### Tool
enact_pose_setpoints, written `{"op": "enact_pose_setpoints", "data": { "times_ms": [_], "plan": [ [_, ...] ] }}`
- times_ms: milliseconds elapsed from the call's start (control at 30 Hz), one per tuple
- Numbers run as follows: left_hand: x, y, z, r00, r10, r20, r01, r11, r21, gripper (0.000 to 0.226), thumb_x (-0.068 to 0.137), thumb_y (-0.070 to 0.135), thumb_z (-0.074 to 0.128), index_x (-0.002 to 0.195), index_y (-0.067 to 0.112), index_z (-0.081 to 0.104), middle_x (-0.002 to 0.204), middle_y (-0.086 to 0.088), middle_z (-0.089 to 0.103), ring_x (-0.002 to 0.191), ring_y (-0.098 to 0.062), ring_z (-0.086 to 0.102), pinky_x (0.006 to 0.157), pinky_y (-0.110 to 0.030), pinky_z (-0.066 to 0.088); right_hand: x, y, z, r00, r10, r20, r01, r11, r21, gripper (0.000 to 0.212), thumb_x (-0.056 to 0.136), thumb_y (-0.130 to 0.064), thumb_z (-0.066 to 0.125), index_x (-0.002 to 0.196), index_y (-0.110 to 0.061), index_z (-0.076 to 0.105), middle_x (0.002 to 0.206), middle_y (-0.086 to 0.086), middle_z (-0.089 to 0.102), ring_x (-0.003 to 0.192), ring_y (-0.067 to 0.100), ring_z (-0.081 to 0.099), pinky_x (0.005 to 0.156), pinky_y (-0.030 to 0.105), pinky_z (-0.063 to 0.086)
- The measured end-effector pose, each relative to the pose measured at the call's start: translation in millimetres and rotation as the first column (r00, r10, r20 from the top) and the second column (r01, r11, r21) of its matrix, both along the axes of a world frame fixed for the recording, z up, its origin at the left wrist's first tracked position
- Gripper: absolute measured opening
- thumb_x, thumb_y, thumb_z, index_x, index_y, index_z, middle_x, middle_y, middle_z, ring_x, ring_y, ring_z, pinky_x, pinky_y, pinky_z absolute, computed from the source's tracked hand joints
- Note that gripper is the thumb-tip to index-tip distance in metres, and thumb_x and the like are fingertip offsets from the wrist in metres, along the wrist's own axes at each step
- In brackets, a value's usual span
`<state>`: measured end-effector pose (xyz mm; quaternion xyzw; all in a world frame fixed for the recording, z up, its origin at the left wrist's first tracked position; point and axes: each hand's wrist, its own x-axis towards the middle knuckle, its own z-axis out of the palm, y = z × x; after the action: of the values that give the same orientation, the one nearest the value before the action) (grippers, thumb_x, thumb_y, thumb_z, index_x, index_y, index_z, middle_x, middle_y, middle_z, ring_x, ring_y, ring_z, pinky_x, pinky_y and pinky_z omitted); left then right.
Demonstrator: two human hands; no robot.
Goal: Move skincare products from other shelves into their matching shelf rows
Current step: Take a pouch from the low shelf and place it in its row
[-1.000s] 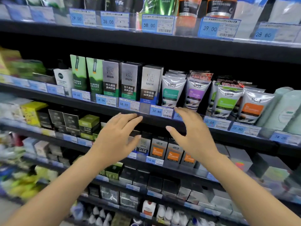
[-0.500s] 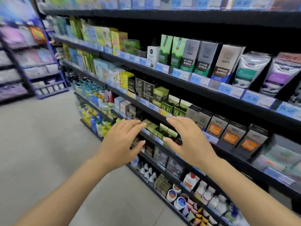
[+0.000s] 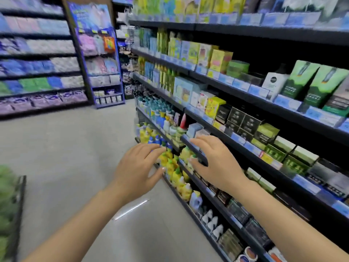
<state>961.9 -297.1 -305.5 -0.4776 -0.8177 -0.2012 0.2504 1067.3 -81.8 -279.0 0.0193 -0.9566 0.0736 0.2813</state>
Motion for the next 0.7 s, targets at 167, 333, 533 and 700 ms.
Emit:
{"op": "enact_pose_setpoints", "data": {
  "times_ms": [167, 333, 533, 700],
  "plan": [
    [-68, -34, -9, 0.999, 0.032, 0.042, -0.031, 0.999, -0.028, 0.047, 0.085, 0.042, 0.049, 0.122, 0.016, 0.059, 0.115, -0.003, 0.063, 0.102, -0.024, 0.059, 0.088, -0.036, 0.046, -73, -26, -17, 0.999, 0.020, 0.033, -0.018, 0.998, -0.058, 0.045, 0.086, -0.034, 0.062, 0.124, -0.011, 0.058, 0.123, 0.005, 0.060, 0.117, 0.022, 0.050, 0.098, 0.029, 0.036],
    [-136, -41, -30, 0.992, 0.048, 0.114, -0.039, 0.996, -0.075, 0.048, 0.086, 0.043, 0.047, 0.122, 0.015, 0.059, 0.115, -0.003, 0.062, 0.101, -0.024, 0.059, 0.088, -0.036, 0.046, -139, -26, -43, 0.991, 0.025, 0.130, -0.014, 0.997, -0.082, 0.045, 0.083, -0.029, 0.070, 0.124, -0.011, 0.059, 0.123, 0.005, 0.060, 0.116, 0.023, 0.053, 0.098, 0.029, 0.038],
    [-228, -16, -64, 0.985, 0.048, 0.165, -0.027, 0.992, -0.127, 0.048, 0.086, 0.044, 0.045, 0.122, 0.015, 0.060, 0.118, -0.002, 0.061, 0.103, -0.021, 0.056, 0.087, -0.034, 0.046, -228, 8, -78, 0.978, 0.046, 0.204, -0.020, 0.992, -0.126, 0.044, 0.084, -0.029, 0.069, 0.124, -0.012, 0.058, 0.122, 0.001, 0.059, 0.116, 0.019, 0.051, 0.098, 0.023, 0.032],
    [-304, 23, -83, 0.968, 0.079, 0.236, -0.038, 0.985, -0.171, 0.047, 0.085, 0.044, 0.047, 0.122, 0.017, 0.058, 0.116, 0.000, 0.061, 0.104, -0.018, 0.055, 0.088, -0.033, 0.047, -304, 49, -100, 0.968, 0.043, 0.249, 0.001, 0.985, -0.175, 0.044, 0.084, -0.029, 0.068, 0.123, -0.012, 0.058, 0.121, 0.001, 0.059, 0.115, 0.020, 0.053, 0.096, 0.024, 0.035]
  ]
}}
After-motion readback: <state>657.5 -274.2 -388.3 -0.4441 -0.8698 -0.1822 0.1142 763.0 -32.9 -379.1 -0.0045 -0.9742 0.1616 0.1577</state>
